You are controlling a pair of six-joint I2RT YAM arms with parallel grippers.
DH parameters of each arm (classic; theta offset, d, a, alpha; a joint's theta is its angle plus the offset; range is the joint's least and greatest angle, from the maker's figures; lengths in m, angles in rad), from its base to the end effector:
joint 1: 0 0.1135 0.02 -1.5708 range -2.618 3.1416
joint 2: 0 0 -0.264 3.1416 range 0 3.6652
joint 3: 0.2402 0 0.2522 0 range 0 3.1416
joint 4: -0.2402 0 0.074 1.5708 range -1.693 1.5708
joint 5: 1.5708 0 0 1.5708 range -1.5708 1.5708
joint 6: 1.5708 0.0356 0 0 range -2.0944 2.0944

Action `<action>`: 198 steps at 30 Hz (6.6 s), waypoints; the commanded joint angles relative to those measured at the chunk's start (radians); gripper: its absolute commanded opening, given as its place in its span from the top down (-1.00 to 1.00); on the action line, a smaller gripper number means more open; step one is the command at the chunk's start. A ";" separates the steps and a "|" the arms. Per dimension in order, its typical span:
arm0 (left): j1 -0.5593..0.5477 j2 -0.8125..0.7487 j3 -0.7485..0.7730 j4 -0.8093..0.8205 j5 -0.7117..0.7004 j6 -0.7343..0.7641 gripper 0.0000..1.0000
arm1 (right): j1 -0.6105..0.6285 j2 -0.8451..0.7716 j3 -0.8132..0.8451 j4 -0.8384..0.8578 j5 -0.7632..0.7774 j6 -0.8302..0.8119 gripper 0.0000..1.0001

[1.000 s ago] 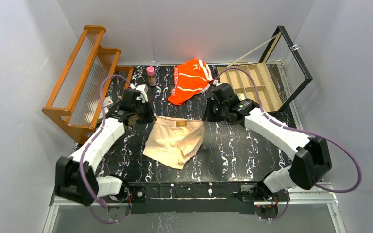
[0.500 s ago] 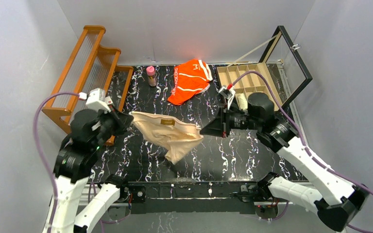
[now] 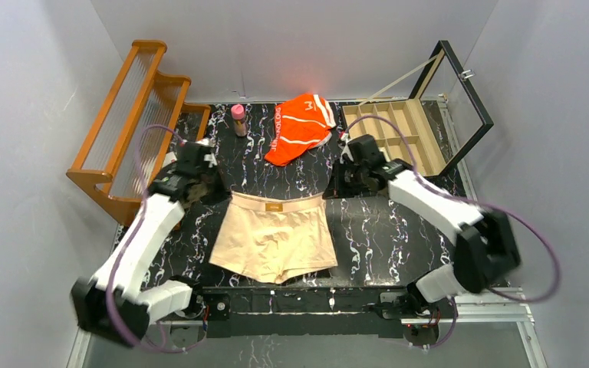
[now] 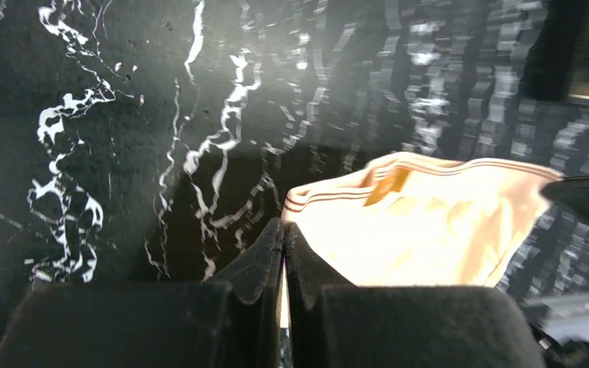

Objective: Roll the underwear
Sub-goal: Place the underwear at the center of the board, then fold the underwear at the center of the board.

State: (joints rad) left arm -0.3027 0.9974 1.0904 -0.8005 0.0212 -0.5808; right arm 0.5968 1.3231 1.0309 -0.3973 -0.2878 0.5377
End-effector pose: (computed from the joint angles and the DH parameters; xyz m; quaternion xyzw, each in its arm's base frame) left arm 0.1892 -0.0599 0.3465 -0.1215 0.9001 -0.1876 0.3741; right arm 0.2347 0.1717 0.2875 -0.0876 0.8929 0.3362 0.2863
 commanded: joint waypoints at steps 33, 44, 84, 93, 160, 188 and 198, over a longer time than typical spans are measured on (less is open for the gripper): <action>0.087 0.246 -0.314 0.206 -0.039 -0.043 -0.40 | -0.104 0.607 0.399 -0.036 -0.121 -0.136 0.13; 0.087 0.147 -0.464 0.173 -0.061 -0.201 -0.36 | -0.085 0.847 0.621 -0.125 0.184 -0.103 0.06; 0.050 0.079 -0.667 0.298 0.033 -0.364 0.87 | 0.367 0.995 1.134 -0.250 0.407 -0.049 -0.13; 0.051 0.020 -0.687 0.320 0.029 -0.371 1.00 | 0.425 1.188 1.376 -0.250 0.407 -0.049 -0.13; 0.050 -0.043 -0.678 0.309 0.029 -0.385 1.00 | 0.483 1.331 1.393 -0.233 0.653 -0.106 0.38; 0.050 -0.032 -0.541 0.174 -0.080 -0.322 1.00 | 0.349 1.196 1.398 -0.154 0.235 0.060 0.15; 0.050 -0.034 -0.579 0.199 -0.066 -0.346 1.00 | 0.401 1.288 1.440 -0.144 0.385 0.040 0.15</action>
State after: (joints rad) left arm -0.2462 0.9703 0.5297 -0.5854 -0.0330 -0.9115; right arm 0.9798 2.5744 2.4306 -0.5503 0.0154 0.5915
